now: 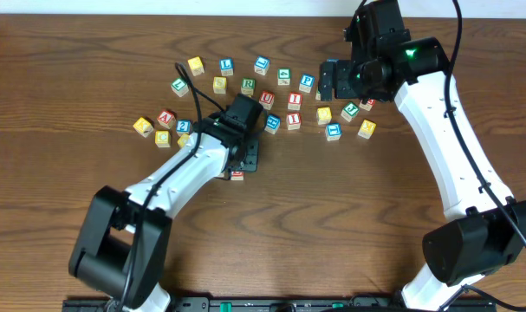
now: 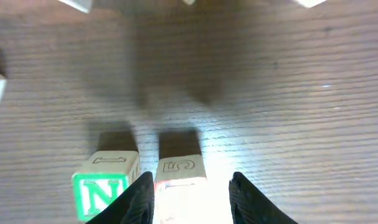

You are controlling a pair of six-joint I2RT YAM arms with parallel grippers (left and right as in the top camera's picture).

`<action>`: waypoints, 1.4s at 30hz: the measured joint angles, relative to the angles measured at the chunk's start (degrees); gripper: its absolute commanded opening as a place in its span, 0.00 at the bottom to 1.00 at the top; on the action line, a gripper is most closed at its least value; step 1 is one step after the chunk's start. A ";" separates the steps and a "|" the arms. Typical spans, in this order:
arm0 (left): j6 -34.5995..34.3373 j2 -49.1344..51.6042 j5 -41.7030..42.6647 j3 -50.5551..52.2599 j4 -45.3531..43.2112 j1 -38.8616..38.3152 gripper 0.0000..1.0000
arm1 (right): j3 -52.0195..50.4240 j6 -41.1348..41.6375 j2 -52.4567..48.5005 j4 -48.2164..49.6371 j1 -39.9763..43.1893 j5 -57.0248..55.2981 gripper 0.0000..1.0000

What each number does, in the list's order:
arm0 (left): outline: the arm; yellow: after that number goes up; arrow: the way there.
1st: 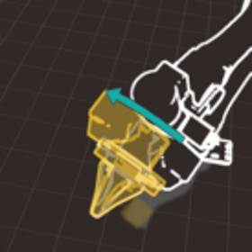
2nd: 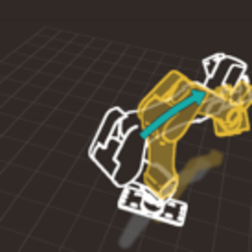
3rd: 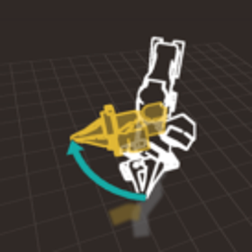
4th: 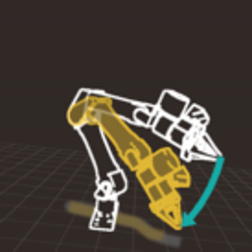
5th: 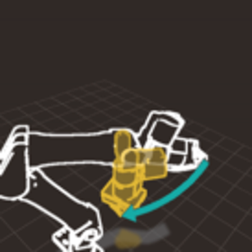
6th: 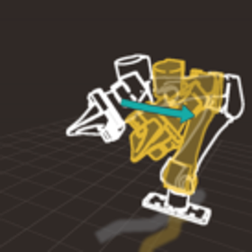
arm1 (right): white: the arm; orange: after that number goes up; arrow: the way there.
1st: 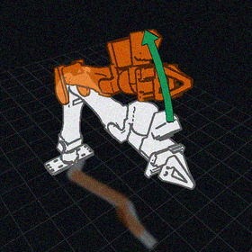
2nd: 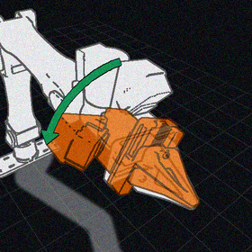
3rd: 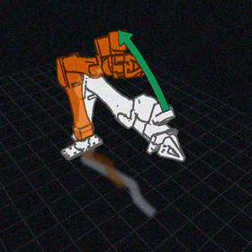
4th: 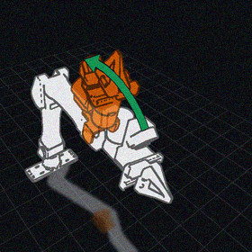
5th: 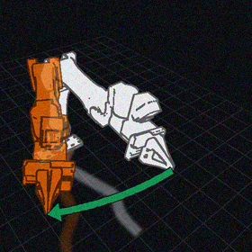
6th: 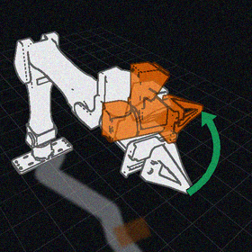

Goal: Spell out NEURIPS
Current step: 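Lower the E block right of the N block and open the gripper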

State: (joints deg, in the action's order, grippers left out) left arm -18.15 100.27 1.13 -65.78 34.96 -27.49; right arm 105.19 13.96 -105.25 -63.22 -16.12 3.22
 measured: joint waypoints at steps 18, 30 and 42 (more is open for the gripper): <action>0.15 -2.25 1.75 -0.20 2.03 -5.18 0.34 | 0.00 0.02 0.00 0.00 0.00 0.00 0.99; 0.26 1.95 1.53 0.44 1.14 -5.35 0.34 | 0.00 0.02 0.00 0.02 0.00 0.00 0.99; 3.19 1.97 2.14 0.44 0.55 -5.35 0.34 | 0.00 0.02 0.00 0.00 -0.04 0.00 0.99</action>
State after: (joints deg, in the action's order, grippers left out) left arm -14.96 102.24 3.27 -65.34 35.51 -32.84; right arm 105.19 13.98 -105.25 -63.22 -16.16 3.22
